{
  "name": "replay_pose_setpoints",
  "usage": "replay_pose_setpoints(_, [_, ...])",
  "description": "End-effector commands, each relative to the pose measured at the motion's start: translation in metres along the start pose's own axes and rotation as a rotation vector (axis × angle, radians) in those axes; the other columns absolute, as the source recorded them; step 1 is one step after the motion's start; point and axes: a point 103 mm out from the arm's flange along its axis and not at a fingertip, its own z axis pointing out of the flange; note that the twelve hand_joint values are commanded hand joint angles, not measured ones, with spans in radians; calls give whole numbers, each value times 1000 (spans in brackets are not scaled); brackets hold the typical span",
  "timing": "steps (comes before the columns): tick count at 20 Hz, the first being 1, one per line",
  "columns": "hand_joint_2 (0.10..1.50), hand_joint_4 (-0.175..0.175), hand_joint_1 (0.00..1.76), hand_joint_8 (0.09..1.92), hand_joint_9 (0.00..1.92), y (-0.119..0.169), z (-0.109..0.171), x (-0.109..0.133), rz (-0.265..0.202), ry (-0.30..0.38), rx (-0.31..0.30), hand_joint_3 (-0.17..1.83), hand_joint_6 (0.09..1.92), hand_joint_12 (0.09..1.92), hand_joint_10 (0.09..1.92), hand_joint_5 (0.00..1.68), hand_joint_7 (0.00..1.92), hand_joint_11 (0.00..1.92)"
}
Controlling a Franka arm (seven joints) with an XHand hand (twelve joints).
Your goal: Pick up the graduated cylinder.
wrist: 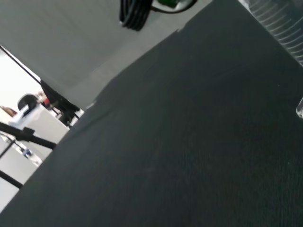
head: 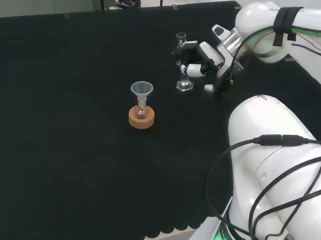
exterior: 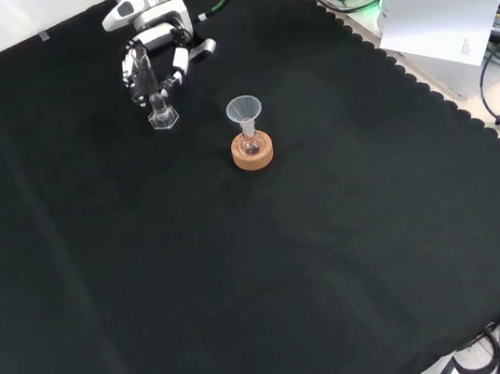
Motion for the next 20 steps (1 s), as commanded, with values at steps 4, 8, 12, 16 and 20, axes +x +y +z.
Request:
replay_pose_setpoints(4, [949,-19,1216,517,1287,-21,-27,33,0,-125,125,584,536,862,111,917,1002,1097])
replay_pose_setpoints(8, [946,-18,1217,495,1299,-42,-38,52,19,-190,193,585,520,852,97,929,1017,1106])
replay_pose_setpoints(12, [943,-18,1221,483,1308,-65,-46,74,43,-260,266,584,511,846,88,939,1027,1112])
replay_pose_setpoints(16, [941,-18,1222,468,1316,-83,-50,95,59,-324,332,585,499,838,87,945,1037,1117])
replay_pose_setpoints(20, [940,-16,1223,463,1318,-94,-50,114,65,-373,375,585,496,837,87,947,1040,1118])
